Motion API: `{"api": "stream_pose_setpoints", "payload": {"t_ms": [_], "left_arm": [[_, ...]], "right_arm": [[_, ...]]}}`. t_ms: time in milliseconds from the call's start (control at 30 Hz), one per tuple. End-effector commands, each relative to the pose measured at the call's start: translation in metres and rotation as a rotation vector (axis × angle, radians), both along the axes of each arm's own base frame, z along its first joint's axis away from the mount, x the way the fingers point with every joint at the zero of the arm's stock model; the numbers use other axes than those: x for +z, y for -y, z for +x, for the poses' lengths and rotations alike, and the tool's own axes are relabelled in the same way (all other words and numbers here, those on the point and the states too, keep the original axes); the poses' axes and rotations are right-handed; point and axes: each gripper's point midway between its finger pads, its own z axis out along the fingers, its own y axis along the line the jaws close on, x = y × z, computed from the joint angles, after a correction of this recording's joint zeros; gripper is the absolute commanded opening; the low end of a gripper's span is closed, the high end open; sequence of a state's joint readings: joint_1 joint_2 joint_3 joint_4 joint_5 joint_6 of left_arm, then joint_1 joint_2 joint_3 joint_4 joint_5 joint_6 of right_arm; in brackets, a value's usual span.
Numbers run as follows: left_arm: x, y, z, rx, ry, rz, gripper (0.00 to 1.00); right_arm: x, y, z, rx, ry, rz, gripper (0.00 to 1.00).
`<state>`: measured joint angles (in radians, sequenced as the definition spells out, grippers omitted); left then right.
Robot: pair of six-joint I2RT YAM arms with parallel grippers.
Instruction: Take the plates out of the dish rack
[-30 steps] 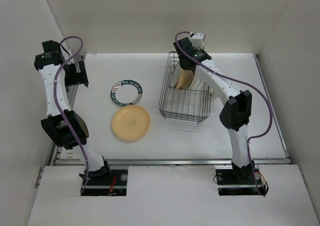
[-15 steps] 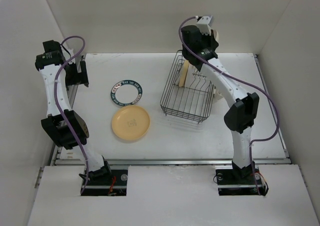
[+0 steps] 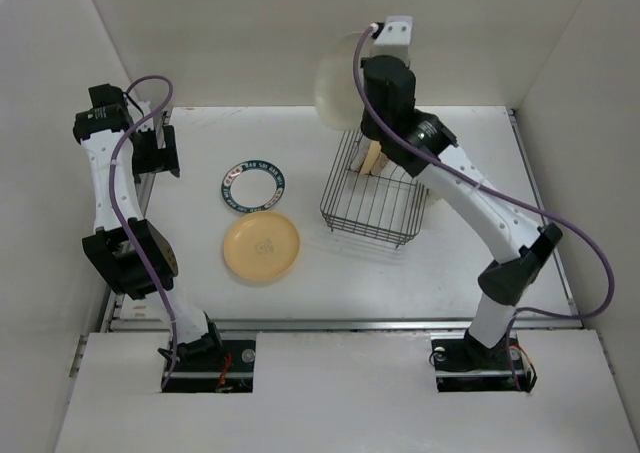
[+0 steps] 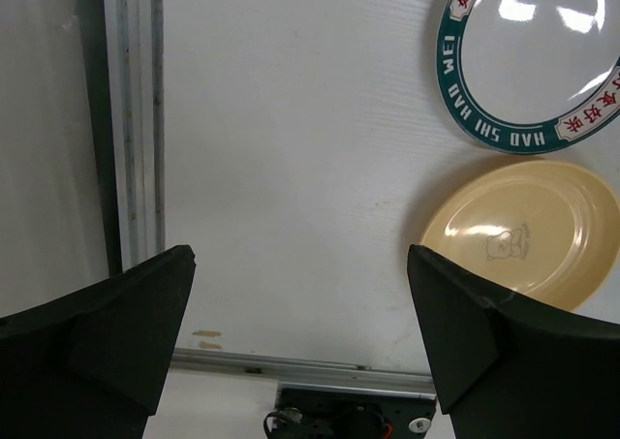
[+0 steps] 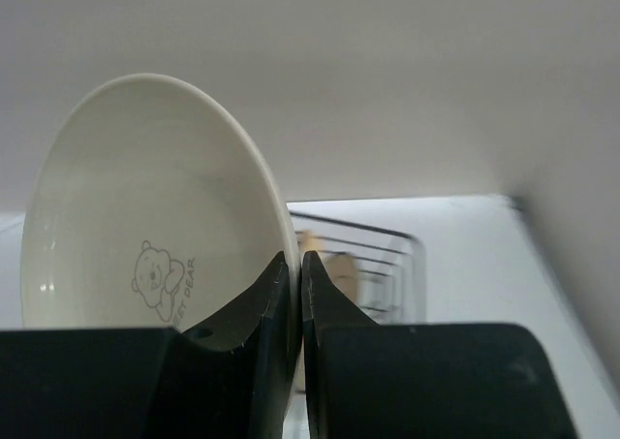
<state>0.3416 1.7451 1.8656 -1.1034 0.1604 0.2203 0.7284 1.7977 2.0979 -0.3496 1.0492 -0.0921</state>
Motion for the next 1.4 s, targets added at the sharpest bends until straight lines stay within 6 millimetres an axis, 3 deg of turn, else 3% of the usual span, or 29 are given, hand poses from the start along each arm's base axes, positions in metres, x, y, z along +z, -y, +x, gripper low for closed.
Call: {"api": "stream_pose_setpoints", "payload": {"t_ms": [0, 67, 100, 133, 200, 233, 400, 433, 533, 567, 600, 667, 700, 767, 867, 900, 967, 1067, 1200, 1333, 1367], "left_arm": [[0.014, 0.002, -0.004, -0.014, 0.036, -0.003, 0.89], [0.014, 0.004, -0.003, -0.009, 0.039, -0.014, 0.89], [0.011, 0.004, -0.002, -0.009, 0.029, -0.018, 0.89], [0.010, 0.005, -0.004, -0.009, 0.021, -0.021, 0.89], [0.003, 0.006, -0.007, -0.009, 0.001, -0.029, 0.89], [0.003, 0.006, -0.007, -0.009, 0.000, -0.029, 0.89], [-0.004, 0.007, -0.010, -0.009, -0.021, -0.037, 0.89], [-0.004, 0.007, -0.010, -0.009, -0.021, -0.037, 0.89], [-0.003, 0.008, -0.013, -0.009, -0.021, -0.037, 0.89], [-0.003, 0.008, -0.013, -0.009, -0.021, -0.037, 0.89], [-0.006, 0.008, -0.014, -0.017, -0.030, -0.036, 0.89], [-0.006, 0.008, -0.014, -0.017, -0.030, -0.036, 0.89], [-0.006, 0.008, -0.014, -0.017, -0.030, -0.036, 0.89], [-0.006, 0.008, -0.014, -0.017, -0.030, -0.036, 0.89], [-0.006, 0.008, -0.014, -0.017, -0.030, -0.036, 0.89], [-0.006, 0.008, -0.014, -0.017, -0.030, -0.036, 0.89], [-0.006, 0.008, -0.014, -0.017, -0.030, -0.036, 0.89], [-0.009, 0.009, -0.018, -0.017, -0.040, -0.040, 0.89], [-0.008, 0.009, -0.018, -0.017, -0.031, -0.037, 0.89], [-0.008, 0.009, -0.018, -0.017, -0.031, -0.037, 0.89], [-0.008, 0.009, -0.018, -0.017, -0.031, -0.037, 0.89]], "right_arm": [[-0.052, -0.118, -0.007, 0.561, -0.127, 0.037, 0.00], [-0.088, -0.165, -0.019, 0.798, -0.229, 0.080, 0.00], [-0.109, -0.198, -0.039, 1.005, -0.306, 0.095, 0.00], [-0.139, -0.220, -0.044, 1.071, -0.378, 0.109, 0.00], [-0.170, -0.243, -0.057, 1.156, -0.476, 0.134, 0.00], [-0.199, -0.253, -0.057, 1.166, -0.532, 0.122, 0.00], [-0.255, -0.279, -0.063, 1.248, -0.653, 0.172, 0.00], [-0.275, -0.281, -0.065, 1.247, -0.698, 0.169, 0.00], [-0.294, -0.280, -0.068, 1.243, -0.747, 0.164, 0.00], [-0.311, -0.277, -0.074, 1.254, -0.794, 0.156, 0.00], [-0.315, -0.280, -0.081, 1.263, -0.808, 0.150, 0.01], [-0.327, -0.282, -0.086, 1.253, -0.816, 0.099, 0.42], [-0.330, -0.278, -0.085, 1.234, -0.822, 0.080, 0.54], [-0.332, -0.278, -0.083, 1.202, -0.805, 0.041, 0.65], [-0.312, -0.271, -0.077, 1.126, -0.750, 0.030, 0.69], [-0.307, -0.265, -0.067, 1.059, -0.705, 0.033, 0.69], [-0.282, -0.256, -0.060, 0.969, -0.643, 0.105, 0.69], [-0.279, -0.235, -0.045, 0.868, -0.648, 0.195, 0.68], [-0.322, -0.222, -0.048, 0.813, -0.768, 0.194, 0.66], [-0.352, -0.206, -0.060, 0.737, -0.846, 0.200, 0.66], [-0.366, -0.193, -0.059, 0.690, -0.866, 0.193, 0.66]]}}
